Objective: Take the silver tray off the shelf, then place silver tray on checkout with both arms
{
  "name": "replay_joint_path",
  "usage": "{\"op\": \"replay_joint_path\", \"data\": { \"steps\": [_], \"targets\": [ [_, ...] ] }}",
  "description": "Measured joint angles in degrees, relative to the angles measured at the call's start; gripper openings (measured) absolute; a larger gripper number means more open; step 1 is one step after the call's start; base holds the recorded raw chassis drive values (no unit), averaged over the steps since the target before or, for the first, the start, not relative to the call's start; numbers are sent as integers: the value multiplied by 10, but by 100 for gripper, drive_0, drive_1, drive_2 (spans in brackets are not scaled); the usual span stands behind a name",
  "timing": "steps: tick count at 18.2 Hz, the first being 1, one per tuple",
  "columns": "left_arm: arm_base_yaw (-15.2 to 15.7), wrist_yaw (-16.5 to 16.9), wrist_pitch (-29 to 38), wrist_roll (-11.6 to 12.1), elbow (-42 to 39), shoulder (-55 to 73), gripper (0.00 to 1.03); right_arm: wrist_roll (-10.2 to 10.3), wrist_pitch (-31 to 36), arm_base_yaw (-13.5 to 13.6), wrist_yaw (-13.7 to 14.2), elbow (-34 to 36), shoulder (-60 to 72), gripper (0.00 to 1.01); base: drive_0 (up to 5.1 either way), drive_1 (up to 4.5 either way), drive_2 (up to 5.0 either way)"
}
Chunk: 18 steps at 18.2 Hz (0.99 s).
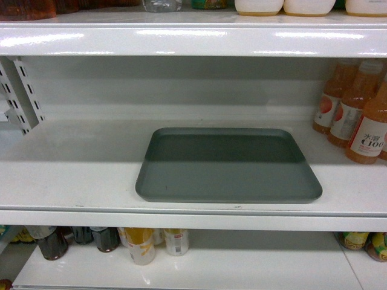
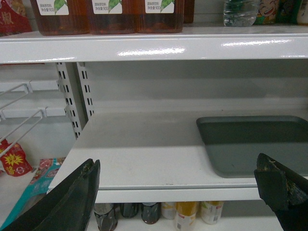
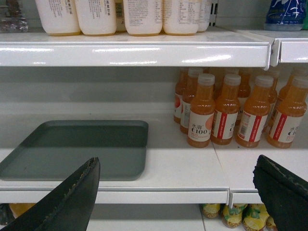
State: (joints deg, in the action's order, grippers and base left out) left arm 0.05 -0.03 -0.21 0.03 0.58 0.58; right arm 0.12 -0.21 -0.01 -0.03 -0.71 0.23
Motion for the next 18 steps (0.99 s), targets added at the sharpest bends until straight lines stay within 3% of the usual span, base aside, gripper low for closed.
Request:
{"op": "replay_joint_path", "data": {
  "steps": [18],
  "targets": [
    [0, 0, 0, 0, 0, 0, 98, 0, 0, 0, 0, 0, 0, 98, 0, 0, 0]
  ]
}}
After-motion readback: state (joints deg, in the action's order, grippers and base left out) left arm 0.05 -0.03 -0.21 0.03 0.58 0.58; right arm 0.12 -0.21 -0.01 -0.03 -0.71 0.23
